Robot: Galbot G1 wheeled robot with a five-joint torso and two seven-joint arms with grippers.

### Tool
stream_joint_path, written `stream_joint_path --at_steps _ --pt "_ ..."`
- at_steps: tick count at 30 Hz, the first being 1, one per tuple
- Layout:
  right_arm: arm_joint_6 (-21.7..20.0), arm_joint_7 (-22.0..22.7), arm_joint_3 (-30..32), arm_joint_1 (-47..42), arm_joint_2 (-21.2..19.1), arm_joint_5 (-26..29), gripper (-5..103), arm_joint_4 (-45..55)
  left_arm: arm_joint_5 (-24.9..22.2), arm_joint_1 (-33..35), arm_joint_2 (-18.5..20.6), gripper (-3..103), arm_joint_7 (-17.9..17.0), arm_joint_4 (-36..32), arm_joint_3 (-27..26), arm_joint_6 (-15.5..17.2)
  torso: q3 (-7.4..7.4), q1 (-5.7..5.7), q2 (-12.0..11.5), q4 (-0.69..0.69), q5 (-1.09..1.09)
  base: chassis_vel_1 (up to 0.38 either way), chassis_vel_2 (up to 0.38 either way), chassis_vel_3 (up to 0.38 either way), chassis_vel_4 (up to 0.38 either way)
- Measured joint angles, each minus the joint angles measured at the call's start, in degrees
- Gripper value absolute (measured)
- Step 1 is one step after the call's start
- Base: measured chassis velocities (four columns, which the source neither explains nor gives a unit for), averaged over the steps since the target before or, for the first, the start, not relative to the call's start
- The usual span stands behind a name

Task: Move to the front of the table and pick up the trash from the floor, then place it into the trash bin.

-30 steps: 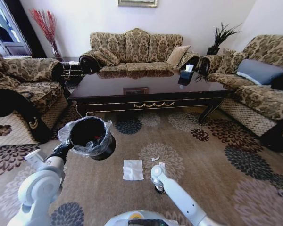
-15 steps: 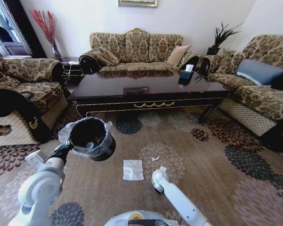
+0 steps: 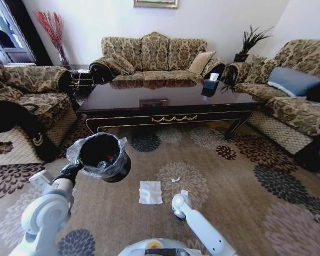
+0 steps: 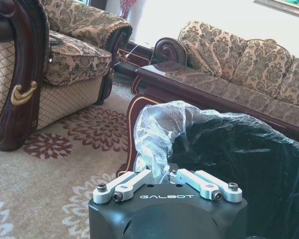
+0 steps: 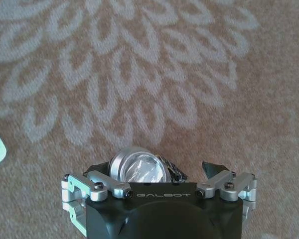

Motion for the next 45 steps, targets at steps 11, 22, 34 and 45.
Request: stream_joint_path --at_steps 11,22,34,45 --pt "-0.09 -1.20 -1.14 -0.93 0.50 -2.07 100 -0.53 -0.06 0.24 0.01 3 0.03 -0.18 -0.16 -0.01 0.00 0.00 0.00 0.00 0.00 0.000 0.000 0.000 0.000" --pt "0.62 -3.61 -0.93 -0.71 0.17 -4.51 100 -1.39 0.00 0.44 -0.13 3 0.09 -0.31 -0.08 -0.12 0.00 0.00 0.00 0.00 0.00 0.000 0.000 0.000 0.000" --pt "0.89 -4.06 -1.11 -1.41 -0.01 -5.08 74 -0.45 -0.01 0.39 0.08 3 0.12 -0.46 -0.02 -0.13 0.00 0.00 0.00 0.02 0.02 0.000 0.000 0.000 0.000" --pt "0.95 -3.87 -1.64 -2.14 -0.70 -6.13 44 0.18 -0.08 0.36 0.27 3 0.13 -0.46 -0.02 -0.13 0.00 0.00 0.00 0.01 -0.01 0.000 0.000 0.000 0.000"
